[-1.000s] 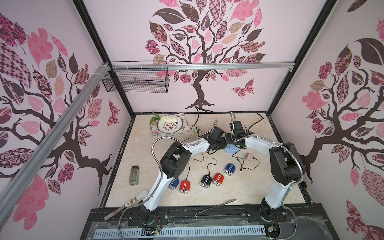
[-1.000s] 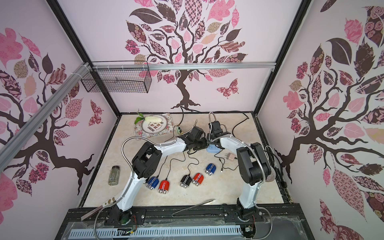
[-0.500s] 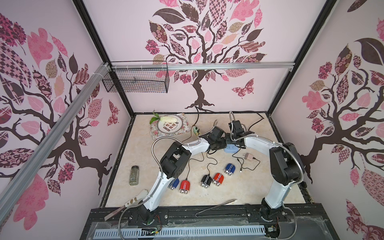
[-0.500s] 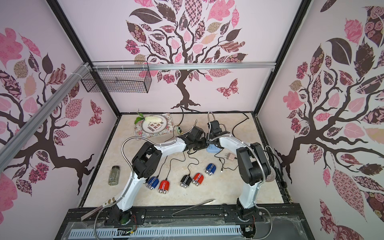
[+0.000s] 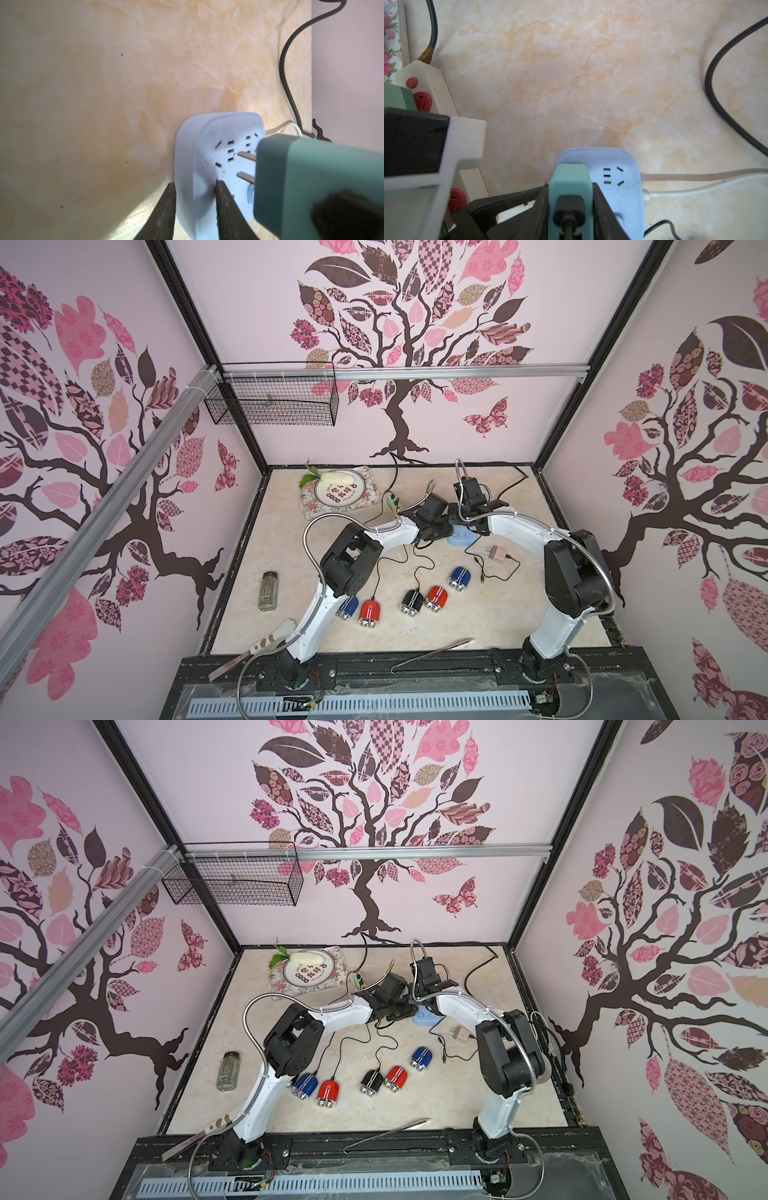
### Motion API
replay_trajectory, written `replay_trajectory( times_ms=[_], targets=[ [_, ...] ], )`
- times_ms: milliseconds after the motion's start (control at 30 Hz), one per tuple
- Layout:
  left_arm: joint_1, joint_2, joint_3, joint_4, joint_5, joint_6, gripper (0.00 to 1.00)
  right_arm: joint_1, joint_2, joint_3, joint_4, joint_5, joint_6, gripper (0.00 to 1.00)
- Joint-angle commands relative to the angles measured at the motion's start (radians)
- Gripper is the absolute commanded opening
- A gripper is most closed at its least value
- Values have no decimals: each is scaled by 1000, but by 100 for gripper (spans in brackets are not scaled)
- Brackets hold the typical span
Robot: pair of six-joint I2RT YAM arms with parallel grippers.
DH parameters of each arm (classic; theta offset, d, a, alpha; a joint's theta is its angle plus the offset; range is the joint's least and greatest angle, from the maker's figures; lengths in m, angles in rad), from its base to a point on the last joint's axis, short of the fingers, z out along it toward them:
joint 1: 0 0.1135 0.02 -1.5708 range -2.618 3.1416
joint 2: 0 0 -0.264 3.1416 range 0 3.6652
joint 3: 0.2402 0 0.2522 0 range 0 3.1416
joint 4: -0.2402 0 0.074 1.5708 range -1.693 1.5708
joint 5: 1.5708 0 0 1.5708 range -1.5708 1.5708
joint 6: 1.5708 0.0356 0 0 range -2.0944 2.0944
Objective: Unplug the electric shaver
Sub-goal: Remove the plug from the socket, then place the plug at the center of the board.
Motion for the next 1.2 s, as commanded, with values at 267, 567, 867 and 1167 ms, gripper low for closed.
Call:
replay_trajectory(
  times_ms=[267, 567, 867, 1167],
  targets=[
    [-4, 26, -34, -113, -17, 18, 34, 6, -224, -94, -46, 99, 74, 19],
    [-2, -2, -37, -121, -23, 42, 38, 6, -503, -250, -123, 110, 161, 19],
    [-4, -18, -46, -117, -34, 58, 40, 6, -714, -350, -289, 108, 208, 20],
    [-3, -13, -44, -116, -32, 65, 41, 6, -841, -487, -341, 118, 258, 20]
  ],
)
